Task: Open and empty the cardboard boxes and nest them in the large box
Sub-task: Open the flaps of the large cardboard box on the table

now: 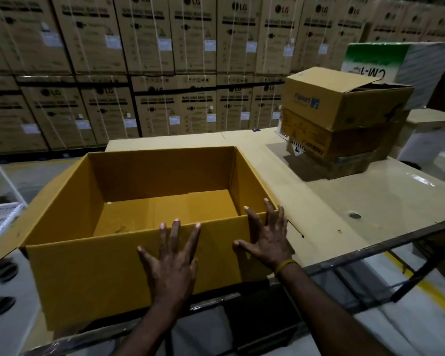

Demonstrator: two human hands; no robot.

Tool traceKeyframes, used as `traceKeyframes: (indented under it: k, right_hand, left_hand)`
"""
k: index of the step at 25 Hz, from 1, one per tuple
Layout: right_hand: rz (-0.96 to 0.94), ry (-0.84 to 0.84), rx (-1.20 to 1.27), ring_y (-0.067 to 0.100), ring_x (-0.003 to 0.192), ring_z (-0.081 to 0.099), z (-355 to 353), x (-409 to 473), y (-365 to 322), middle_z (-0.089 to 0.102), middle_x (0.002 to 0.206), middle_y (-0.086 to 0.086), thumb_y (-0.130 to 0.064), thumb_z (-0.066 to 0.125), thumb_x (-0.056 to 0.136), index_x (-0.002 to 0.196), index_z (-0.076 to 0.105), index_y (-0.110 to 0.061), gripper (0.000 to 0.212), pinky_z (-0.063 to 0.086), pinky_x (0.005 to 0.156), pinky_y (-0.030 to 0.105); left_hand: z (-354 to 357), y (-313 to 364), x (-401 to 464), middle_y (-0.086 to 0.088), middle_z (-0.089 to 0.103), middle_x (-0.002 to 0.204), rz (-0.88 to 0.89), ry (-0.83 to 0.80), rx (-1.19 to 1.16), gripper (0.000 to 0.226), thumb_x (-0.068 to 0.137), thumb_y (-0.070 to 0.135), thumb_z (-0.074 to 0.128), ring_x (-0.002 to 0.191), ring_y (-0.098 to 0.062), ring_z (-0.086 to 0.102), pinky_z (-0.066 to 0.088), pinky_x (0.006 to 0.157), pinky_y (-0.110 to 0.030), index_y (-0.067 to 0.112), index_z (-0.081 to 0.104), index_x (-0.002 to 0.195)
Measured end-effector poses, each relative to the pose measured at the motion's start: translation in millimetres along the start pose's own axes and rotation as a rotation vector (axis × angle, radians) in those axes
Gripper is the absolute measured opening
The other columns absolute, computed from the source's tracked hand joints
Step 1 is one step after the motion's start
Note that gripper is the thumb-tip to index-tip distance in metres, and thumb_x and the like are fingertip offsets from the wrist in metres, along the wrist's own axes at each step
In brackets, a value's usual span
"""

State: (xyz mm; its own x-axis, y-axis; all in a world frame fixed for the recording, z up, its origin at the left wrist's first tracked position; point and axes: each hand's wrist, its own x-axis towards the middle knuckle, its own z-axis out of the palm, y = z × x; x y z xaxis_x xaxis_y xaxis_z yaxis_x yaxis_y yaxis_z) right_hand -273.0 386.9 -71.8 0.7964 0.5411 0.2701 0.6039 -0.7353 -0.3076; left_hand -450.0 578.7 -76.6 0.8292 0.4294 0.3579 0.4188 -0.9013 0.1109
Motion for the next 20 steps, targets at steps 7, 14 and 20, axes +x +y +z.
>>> traceKeyframes:
  k: [7,14,20]
  right_hand:
    - [-0.122,-0.054,-0.007,0.037,0.147,-0.023,-6,4,26,-0.027,0.159,-0.004,-0.084,0.051,0.073,0.140,-0.022,-0.063,0.101,0.002,0.116,0.068]
    - [-0.200,-0.021,0.129,0.020,0.152,-0.008,-26,11,120,-0.019,0.163,-0.004,-0.074,0.041,0.088,0.149,-0.003,-0.056,0.078,0.008,0.120,0.058]
    - [-0.073,0.077,0.095,0.018,0.152,0.002,-52,7,229,-0.008,0.165,-0.003,-0.070,0.036,0.093,0.153,0.007,-0.050,0.069,0.014,0.119,0.054]
  left_hand:
    - [18,30,4,-0.009,0.004,0.165,-0.164,0.081,-0.112,0.107,0.068,0.036,0.087,0.148,-0.045,0.004,0.018,0.096,-0.085,0.045,0.022,0.152]
    - [43,164,48,-0.014,0.026,0.159,-0.060,0.083,-0.105,0.071,0.082,0.059,0.059,0.143,-0.048,0.020,0.020,0.098,-0.082,0.041,0.039,0.147]
    - [60,276,89,-0.014,0.032,0.156,0.101,0.092,-0.242,0.067,0.092,0.069,0.021,0.146,-0.041,0.022,0.016,0.110,-0.070,0.036,0.044,0.144]
